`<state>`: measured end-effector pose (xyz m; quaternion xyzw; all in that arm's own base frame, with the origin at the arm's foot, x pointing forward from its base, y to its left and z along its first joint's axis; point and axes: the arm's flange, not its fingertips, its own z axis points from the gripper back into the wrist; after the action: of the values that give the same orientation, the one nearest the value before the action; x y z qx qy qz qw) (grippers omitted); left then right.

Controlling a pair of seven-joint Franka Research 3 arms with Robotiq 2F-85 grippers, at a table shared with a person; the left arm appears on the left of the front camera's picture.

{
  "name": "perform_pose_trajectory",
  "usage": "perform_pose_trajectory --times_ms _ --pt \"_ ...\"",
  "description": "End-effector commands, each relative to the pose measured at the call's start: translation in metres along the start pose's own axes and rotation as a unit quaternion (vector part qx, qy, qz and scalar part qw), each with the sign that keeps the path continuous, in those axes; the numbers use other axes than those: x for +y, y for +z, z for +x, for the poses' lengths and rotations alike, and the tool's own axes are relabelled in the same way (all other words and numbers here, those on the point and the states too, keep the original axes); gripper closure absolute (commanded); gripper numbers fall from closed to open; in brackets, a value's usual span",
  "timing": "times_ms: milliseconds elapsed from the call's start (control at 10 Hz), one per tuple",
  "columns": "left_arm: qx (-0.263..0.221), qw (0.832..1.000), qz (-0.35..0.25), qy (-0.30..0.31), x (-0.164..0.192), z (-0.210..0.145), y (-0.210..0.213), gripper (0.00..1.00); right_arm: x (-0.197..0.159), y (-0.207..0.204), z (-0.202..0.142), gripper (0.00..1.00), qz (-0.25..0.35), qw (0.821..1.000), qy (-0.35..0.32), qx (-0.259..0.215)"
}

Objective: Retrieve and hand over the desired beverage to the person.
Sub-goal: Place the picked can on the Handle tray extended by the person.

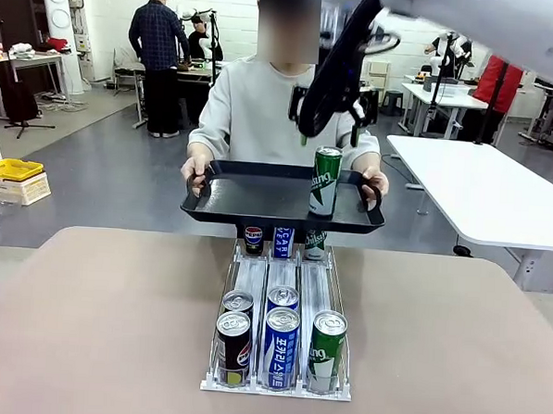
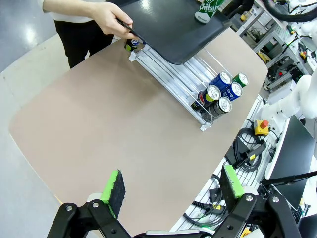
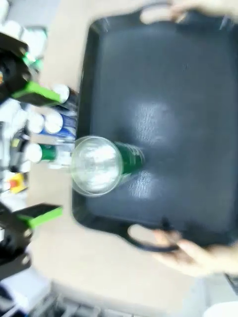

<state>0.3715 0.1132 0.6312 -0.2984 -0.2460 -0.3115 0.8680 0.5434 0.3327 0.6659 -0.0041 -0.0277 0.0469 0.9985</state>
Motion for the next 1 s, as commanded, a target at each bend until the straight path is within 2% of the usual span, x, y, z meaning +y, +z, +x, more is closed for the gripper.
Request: perform_pose_trajectory --times_ms 0,300,500,900 --pt "-0.005 1.0 -0.006 -0.005 0.0 -0.001 0.002 0.0 -0.023 0.047 -0.063 0.0 -0.004 1.0 -0.007 -0.021" --pt "-0.005 1.0 -0.006 -0.005 0.0 -0.001 0.002 0.0 -0.086 0.039 -0.136 0.0 -0.001 0.999 -0.001 -0.041" --pt "-0.005 1.0 -0.006 -0.005 0.0 -0.001 0.002 0.0 -0.123 0.014 -0.155 0.0 0.021 0.999 0.021 -0.046" --pt "-0.005 1.0 -0.006 -0.005 0.0 -0.001 0.002 0.0 -0.156 -0.031 -0.169 0.0 0.045 0.998 0.029 -0.029"
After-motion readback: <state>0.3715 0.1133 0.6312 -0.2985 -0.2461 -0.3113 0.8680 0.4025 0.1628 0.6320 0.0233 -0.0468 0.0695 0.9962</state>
